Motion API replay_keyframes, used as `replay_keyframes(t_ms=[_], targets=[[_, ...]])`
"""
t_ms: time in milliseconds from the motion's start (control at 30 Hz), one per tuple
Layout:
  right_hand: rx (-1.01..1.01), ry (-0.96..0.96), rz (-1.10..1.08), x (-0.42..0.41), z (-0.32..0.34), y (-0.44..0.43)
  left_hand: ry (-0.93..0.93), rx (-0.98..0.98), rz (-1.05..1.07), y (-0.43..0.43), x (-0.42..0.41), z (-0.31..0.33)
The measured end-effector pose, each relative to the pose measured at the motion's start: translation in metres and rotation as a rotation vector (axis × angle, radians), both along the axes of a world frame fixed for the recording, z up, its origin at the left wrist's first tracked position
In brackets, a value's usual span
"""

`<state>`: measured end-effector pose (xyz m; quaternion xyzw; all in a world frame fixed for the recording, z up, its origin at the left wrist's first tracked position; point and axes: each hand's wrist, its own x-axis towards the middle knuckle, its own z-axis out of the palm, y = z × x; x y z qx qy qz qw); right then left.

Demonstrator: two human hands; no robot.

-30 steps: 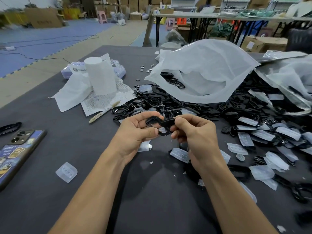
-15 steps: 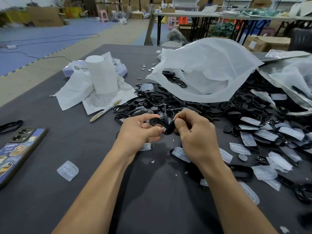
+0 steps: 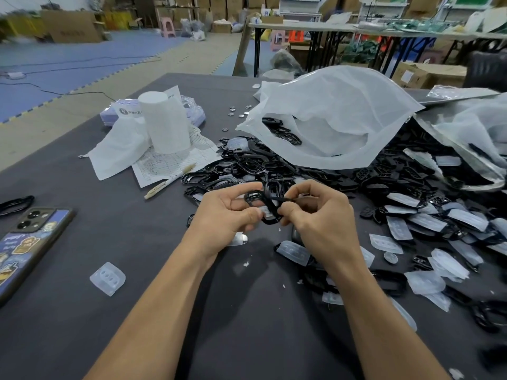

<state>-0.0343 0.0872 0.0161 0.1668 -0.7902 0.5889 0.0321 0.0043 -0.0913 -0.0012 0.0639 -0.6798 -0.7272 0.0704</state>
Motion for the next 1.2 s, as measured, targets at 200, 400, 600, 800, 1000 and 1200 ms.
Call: replay_keyframes(t_ms=[200, 400, 600, 800, 1000, 1200], targets=[[-0.23, -0.155, 0.01, -0.003, 0.005, 0.002, -0.028, 0.027, 0.109, 0.001, -0.002, -0.003], [-0.322, -0.269, -0.003, -0.007, 0.007, 0.006, -0.058, 0.101, 0.214, 0.003, 0.0, 0.002], [-0.188, -0.356, 0.077, -0.005, 0.002, 0.003, 0.122, -0.151, 0.425, 0.008, 0.0, 0.003], [-0.324, -0.548, 0.056, -0.006, 0.0, -0.003, 0.35, -0.427, 0.3, 0.027, 0.007, 0.003], [-0.459, -0.56, 0.052, -0.008, 0.002, 0.003, 0.336, -0.514, 0.25, 0.032, 0.01, 0.004], [-0.296, -0.213, -0.046, -0.004, -0.005, -0.003, 0.242, -0.465, 0.276, 0.038, 0.011, 0.01]])
